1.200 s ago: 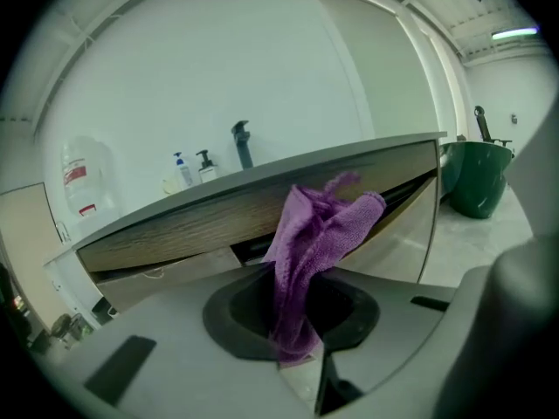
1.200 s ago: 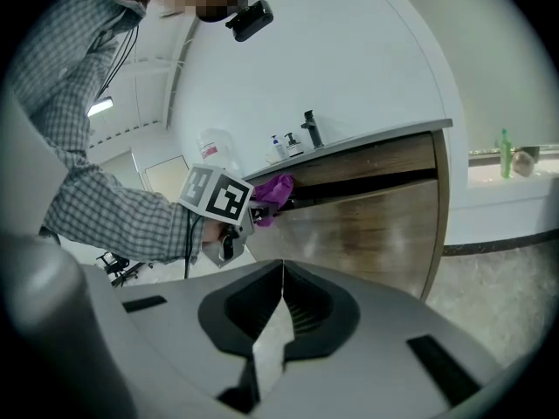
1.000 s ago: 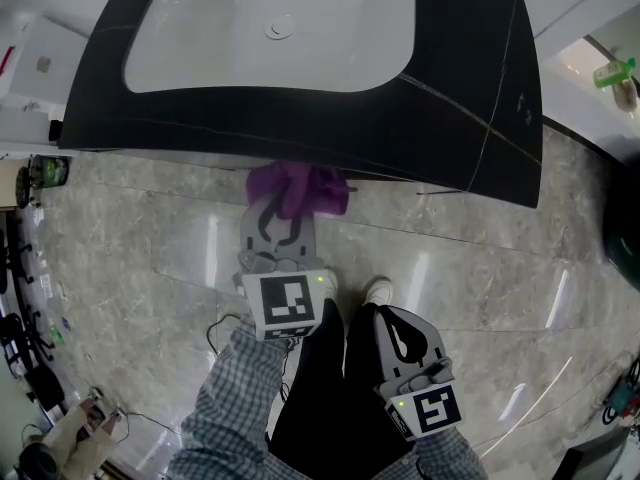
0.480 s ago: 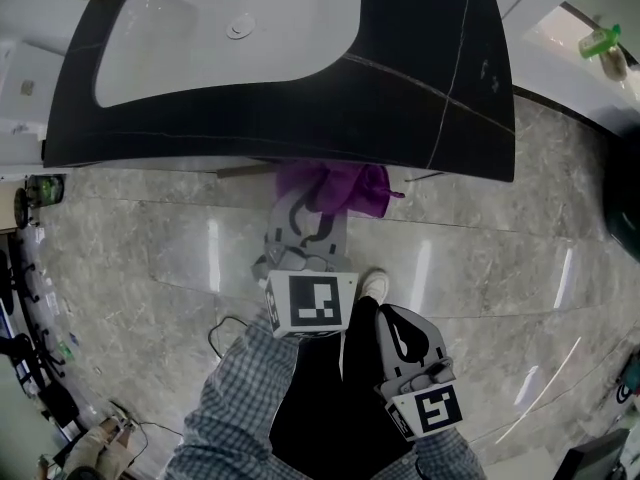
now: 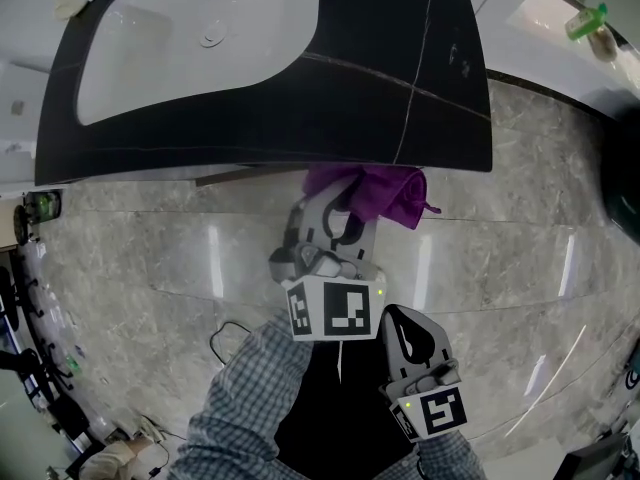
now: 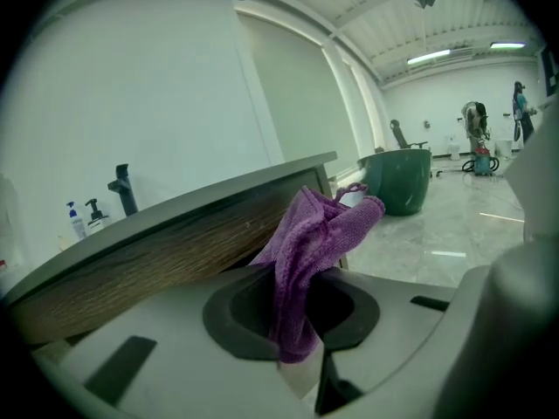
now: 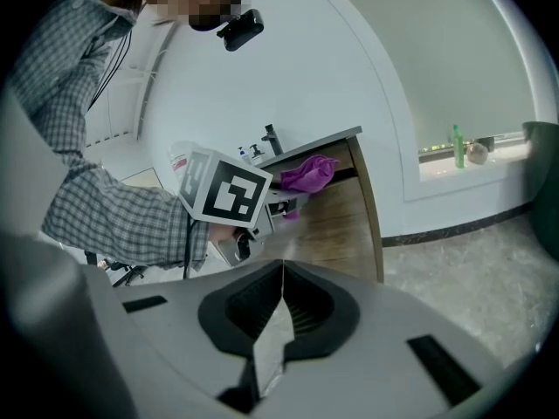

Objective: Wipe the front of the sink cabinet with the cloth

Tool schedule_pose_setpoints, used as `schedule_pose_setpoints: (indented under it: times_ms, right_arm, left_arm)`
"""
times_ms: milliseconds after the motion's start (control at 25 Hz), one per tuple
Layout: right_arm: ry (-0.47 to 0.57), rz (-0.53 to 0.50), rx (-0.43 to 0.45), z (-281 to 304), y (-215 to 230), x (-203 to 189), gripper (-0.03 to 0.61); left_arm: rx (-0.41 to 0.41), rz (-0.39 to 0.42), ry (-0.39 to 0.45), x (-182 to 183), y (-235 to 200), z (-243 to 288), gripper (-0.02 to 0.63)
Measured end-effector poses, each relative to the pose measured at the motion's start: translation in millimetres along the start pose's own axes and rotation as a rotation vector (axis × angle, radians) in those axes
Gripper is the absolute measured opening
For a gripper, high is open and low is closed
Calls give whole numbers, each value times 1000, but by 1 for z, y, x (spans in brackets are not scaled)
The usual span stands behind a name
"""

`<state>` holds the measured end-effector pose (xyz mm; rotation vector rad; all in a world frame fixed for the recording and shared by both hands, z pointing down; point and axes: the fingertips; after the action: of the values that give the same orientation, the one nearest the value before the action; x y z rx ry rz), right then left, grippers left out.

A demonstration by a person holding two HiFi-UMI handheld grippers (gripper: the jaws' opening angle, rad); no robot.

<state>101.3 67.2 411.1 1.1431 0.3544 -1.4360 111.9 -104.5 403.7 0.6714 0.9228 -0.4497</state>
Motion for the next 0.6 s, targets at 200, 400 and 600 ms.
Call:
schedule_pose_setpoints:
  times_ms: [200, 400, 600]
  right_arm:
    - [0, 25, -36, -6, 14, -7, 18]
    - [7, 39, -54, -9, 23, -10, 18]
    - [3, 58, -81, -16, 31, -16, 18]
  left_arm:
    - [-35, 14, 21, 9, 15, 11, 69]
    - [-89, 27, 49, 19, 36, 18, 69]
    - [-183, 10, 60, 24, 63, 30, 69]
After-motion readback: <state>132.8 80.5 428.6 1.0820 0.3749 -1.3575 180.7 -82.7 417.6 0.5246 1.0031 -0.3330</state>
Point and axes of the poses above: the fingertips, and each gripper's own axes: z forward along the fingers, y to its right, x out of its top, and after that the axes turned 3 degrees about x, right-handed
